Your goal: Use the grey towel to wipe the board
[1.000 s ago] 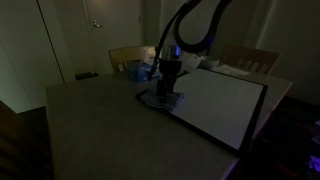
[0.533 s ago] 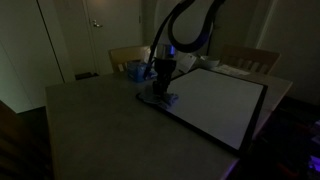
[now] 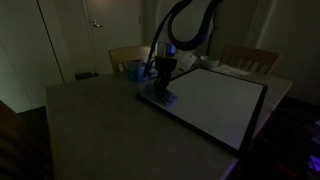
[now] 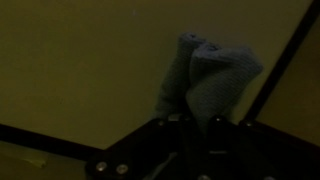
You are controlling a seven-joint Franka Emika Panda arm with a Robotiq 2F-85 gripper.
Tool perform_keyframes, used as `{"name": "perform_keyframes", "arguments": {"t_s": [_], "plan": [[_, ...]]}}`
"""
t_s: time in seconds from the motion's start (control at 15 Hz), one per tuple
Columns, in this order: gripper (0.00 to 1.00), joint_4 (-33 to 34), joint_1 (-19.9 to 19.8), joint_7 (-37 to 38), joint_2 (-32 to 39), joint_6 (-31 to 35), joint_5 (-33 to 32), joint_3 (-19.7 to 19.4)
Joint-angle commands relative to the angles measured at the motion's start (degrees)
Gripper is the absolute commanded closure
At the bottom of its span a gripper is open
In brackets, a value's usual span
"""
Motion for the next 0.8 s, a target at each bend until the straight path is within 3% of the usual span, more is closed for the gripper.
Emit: {"name": "perform_keyframes", "arguments": {"t_s": [0.0, 0.33, 0.73], "plan": [[0.98, 1.24, -2.64, -4.34, 2.74, -0.53, 2.15, 3.09], [0.98, -0.25, -4.82, -7.61, 2.35, -1.1, 3.16, 4.29], [0.98, -3.63, -6.29, -8.55, 0.81, -1.09, 3.44, 3.14]]}}
